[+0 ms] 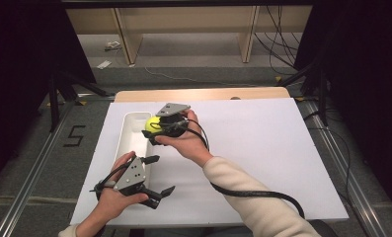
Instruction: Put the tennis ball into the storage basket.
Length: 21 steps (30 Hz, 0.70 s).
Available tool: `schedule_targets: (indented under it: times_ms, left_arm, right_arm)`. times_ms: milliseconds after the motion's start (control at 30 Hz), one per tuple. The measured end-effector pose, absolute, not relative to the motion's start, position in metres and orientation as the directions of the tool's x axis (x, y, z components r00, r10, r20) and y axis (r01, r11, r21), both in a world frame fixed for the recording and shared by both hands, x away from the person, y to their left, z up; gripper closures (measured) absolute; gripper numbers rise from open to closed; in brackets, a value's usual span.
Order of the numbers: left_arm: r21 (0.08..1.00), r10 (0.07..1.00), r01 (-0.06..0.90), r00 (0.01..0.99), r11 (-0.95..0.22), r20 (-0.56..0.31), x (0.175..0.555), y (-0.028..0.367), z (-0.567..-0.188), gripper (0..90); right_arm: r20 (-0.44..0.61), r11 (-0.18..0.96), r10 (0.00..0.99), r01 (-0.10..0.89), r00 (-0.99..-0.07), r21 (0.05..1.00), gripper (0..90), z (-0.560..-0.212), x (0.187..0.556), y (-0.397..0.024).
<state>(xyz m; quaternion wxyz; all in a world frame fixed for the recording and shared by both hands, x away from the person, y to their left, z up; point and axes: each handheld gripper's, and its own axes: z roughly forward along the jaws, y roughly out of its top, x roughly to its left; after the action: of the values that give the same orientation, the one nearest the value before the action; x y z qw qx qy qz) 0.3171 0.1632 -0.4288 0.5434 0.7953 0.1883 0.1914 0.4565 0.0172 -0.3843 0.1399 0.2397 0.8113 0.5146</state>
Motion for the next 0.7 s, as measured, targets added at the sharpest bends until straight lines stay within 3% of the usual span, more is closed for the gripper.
schedule_targets:
  times_ms: [700]
  left_arm:
    - [0.936,0.501,0.089,0.859,-0.342,0.102,0.3168,0.1622,-0.429,0.0]
  right_arm:
    - [0.016,0.358,0.527,0.239,-0.85,0.903,26.7,-0.3797,0.4575,0.0244]
